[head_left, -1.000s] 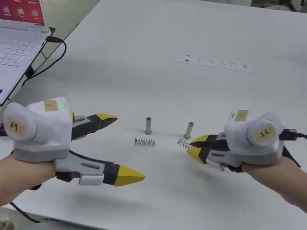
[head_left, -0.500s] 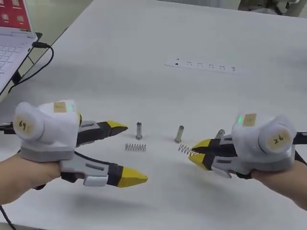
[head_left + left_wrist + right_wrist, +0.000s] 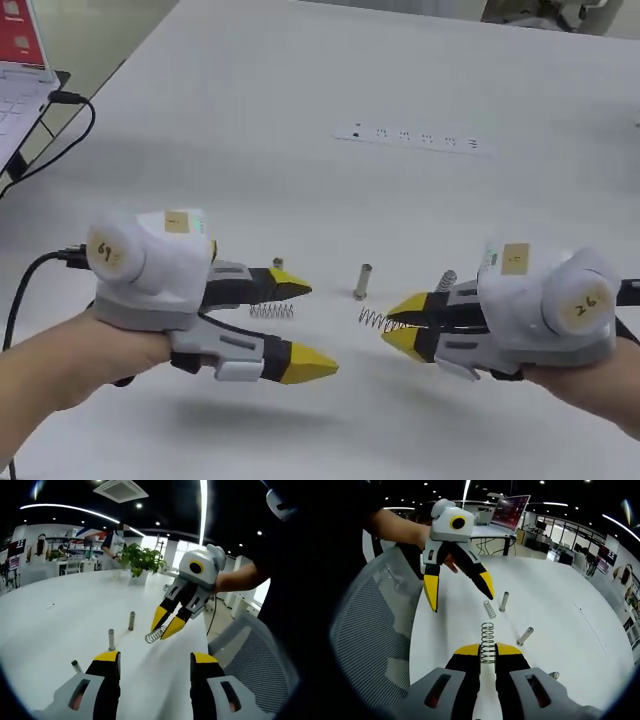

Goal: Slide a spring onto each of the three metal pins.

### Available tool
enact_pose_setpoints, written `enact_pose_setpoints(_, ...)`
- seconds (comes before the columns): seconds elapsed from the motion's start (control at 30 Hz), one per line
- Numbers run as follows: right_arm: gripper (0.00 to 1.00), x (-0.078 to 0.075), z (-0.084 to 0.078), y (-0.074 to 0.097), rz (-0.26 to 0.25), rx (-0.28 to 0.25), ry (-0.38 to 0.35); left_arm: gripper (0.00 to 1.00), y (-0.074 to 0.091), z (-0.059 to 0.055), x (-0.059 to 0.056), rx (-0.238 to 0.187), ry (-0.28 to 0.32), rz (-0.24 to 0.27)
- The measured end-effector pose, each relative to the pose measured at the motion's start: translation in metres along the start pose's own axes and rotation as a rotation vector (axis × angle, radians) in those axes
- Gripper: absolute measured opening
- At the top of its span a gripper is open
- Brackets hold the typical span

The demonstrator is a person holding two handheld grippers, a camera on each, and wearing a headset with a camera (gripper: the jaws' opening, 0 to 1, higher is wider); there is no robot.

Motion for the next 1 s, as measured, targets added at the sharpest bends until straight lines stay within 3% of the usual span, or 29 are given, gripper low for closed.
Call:
enact_pose_setpoints(0.23,0.08,0.0,0.001,-0.001,0.018,0.007,0.059,0.43,-0.003,0.002,0.003,-0.009,0.005,-0.002)
enact_pose_setpoints(0.5,0.08,0.007,0.008,-0.002,0.039,-0.014,0.066,0.36,-0.013,0.007,0.004,-0.037,0.02,-0.008)
enact_pose_setpoints(0.8,0.08,0.009,0.014,0.002,0.06,-0.045,0.073,0.32,-0.03,0.008,-0.005,-0.047,0.021,-0.051)
enact_pose_setpoints(1.0,0.08,0.01,0.018,0.003,0.074,-0.055,0.089,0.22,-0.032,0.007,-0.005,-0.046,0.006,-0.06)
Point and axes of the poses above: the centre of the closed fingertips' face, and the gripper's own axes: y roughly backward along the fingers, x roughly to its left, z roughly out of its top, the point moved 1 cm from there along y, roughly backward along the fingers, and after that the axes turned 15 degrees about -x, right-handed, at the moved point
